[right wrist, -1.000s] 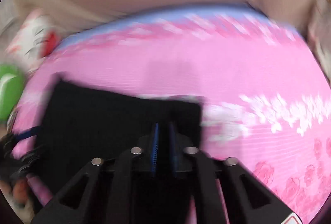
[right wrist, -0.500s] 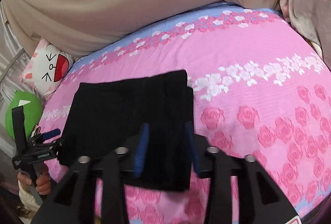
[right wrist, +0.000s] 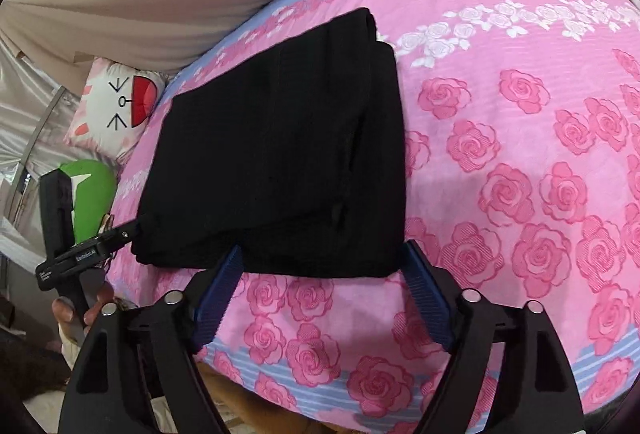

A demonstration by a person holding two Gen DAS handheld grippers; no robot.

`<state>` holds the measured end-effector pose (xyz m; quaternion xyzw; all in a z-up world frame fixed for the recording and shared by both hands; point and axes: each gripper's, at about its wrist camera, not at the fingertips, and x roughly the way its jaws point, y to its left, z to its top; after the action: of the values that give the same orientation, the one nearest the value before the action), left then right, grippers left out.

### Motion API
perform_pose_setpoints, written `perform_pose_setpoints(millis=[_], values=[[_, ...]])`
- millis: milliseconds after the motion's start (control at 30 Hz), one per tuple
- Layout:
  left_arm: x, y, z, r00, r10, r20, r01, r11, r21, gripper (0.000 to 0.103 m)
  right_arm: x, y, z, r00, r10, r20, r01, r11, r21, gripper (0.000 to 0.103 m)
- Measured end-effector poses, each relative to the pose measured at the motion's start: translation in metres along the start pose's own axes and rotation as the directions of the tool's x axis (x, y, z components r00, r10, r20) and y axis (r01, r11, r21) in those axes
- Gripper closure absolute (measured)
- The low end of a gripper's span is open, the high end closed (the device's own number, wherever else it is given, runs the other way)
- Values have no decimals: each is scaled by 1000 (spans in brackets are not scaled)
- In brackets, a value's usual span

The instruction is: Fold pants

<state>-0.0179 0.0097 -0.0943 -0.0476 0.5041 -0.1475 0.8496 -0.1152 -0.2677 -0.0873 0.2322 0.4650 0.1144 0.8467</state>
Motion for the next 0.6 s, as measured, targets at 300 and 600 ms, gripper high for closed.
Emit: perform_pose_setpoints(millis=[300,600], values=[[26,5,23,993,-114,-19,112,992,-64,5,24,-11,33,987,161,-7,-159,983,91,16],[28,20,32,955,-295,-33,290,951,-107,5,20,-36,45,910,414,-13,-407,900,158,14]])
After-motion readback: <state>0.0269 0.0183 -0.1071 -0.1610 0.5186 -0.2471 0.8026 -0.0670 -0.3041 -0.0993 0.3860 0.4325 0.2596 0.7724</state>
